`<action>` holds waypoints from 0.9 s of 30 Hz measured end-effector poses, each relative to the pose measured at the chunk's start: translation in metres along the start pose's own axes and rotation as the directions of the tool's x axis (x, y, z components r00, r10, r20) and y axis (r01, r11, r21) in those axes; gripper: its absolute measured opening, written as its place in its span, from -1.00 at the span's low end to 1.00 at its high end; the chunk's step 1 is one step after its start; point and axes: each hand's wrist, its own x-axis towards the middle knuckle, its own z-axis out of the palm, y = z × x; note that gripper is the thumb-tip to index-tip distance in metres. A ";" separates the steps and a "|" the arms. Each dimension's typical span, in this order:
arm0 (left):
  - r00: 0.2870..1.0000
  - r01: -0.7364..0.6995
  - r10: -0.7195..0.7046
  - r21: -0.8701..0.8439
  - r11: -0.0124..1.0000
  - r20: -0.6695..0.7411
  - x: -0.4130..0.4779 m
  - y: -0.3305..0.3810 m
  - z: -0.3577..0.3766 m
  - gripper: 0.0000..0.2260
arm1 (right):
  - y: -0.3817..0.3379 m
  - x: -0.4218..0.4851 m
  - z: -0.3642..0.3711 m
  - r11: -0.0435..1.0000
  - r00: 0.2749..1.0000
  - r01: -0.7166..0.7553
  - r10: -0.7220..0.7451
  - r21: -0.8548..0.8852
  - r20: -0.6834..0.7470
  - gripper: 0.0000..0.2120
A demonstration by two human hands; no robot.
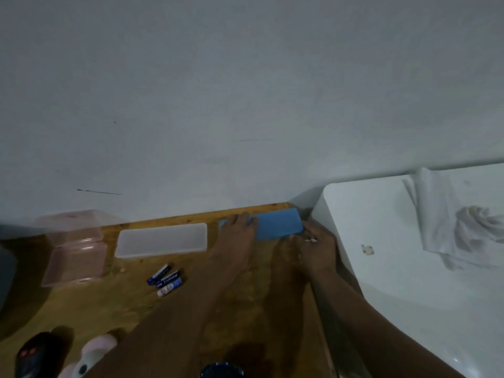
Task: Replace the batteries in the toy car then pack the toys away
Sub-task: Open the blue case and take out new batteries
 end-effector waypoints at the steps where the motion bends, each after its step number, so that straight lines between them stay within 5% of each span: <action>1: 1.000 0.003 -0.004 0.029 1.000 0.022 0.003 0.001 -0.001 -0.47 | 0.003 0.003 0.002 1.000 1.000 0.009 -0.009 -0.026 0.001 -0.68; 22: 0.982 -0.190 0.159 0.553 0.811 0.103 0.019 0.030 0.002 -0.61 | 0.004 -0.002 0.008 0.988 0.993 0.057 -0.042 0.144 -0.106 -0.74; 27: 0.961 -0.271 0.215 0.432 0.860 0.175 0.019 0.022 -0.020 -0.73 | 0.001 -0.003 0.005 0.986 0.994 0.061 -0.046 0.152 -0.102 -0.74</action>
